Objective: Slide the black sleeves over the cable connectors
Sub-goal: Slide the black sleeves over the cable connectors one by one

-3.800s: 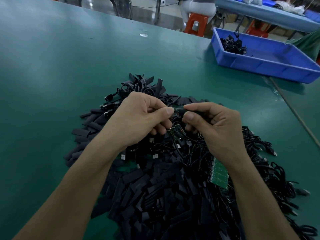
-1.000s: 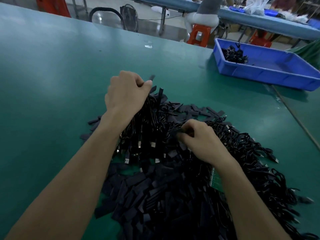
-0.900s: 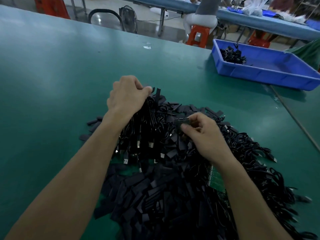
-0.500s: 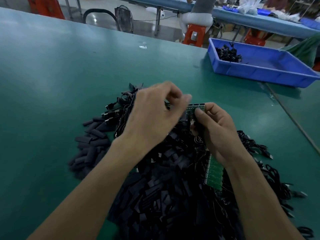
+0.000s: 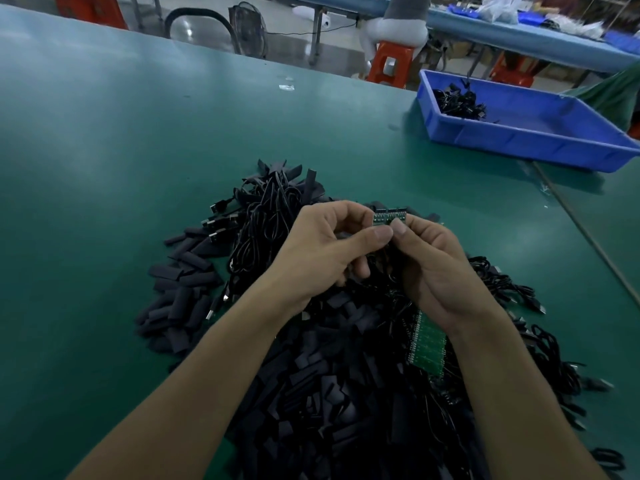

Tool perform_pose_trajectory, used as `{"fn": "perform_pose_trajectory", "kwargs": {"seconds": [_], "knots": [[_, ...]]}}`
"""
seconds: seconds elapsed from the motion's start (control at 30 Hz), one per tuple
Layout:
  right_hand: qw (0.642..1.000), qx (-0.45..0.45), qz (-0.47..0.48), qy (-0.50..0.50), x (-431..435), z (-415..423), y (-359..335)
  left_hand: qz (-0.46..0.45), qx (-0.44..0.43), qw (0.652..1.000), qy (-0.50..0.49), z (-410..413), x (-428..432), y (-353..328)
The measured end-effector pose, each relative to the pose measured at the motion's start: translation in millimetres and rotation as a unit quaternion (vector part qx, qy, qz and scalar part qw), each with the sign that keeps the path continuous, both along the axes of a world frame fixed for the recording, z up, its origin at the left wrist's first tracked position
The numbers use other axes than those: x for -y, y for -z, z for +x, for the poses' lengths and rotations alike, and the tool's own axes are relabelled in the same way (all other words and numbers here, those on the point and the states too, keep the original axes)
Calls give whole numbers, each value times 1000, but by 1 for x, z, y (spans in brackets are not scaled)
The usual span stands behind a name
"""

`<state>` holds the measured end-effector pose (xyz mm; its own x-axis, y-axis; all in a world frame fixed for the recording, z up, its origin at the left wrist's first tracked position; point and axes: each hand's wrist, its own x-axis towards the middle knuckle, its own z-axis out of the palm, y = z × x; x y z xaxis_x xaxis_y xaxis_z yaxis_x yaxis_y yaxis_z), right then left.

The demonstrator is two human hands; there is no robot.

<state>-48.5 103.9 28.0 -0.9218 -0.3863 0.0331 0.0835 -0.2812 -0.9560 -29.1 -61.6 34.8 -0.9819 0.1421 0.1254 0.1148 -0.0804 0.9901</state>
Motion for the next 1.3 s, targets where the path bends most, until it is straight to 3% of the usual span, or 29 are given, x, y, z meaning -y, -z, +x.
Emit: {"fn": "perform_pose_trajectory", "kwargs": {"seconds": [0.17, 0.3, 0.4, 0.5, 0.57, 0.63, 0.7, 0.83, 0.93, 1.1, 1.17, 1.3], "knots": [[999, 18, -30, -4, -3, -1, -2, -3, -20, 1000, 15, 2, 4, -6], [977, 24, 81, 196, -14, -14, 2, 11, -100, 994, -48, 3, 13, -10], [892, -38, 340, 295, -30, -23, 7, 109, -119, 984, -76, 2, 28, -10], [802, -61, 557, 206, -36, -24, 3, 172, -131, 971, -102, 3, 45, -15], [746, -56, 649, 137, -30, -20, -4, 145, -133, 970, -144, 2, 55, -17], [657, -102, 743, 83, -18, -15, -9, 94, -112, 977, -154, 2, 61, -18], [619, -149, 770, 34, -3, -9, -13, 31, -83, 988, -128, 2, 61, -17], [605, -187, 765, -117, 21, -4, -5, -108, -41, 990, -76, 1, 58, -11], [628, -153, 748, -147, 26, -4, 7, -135, -16, 990, -42, 1, 59, -10], [749, -94, 656, 17, 29, 0, 14, -151, -15, 988, -4, 4, 57, -11], [725, -110, 676, 69, 31, 0, 19, -155, -12, 988, 1, 5, 56, -11], [677, -97, 729, 31, 37, 2, 24, -183, -12, 983, -23, 4, 58, -9]]}}
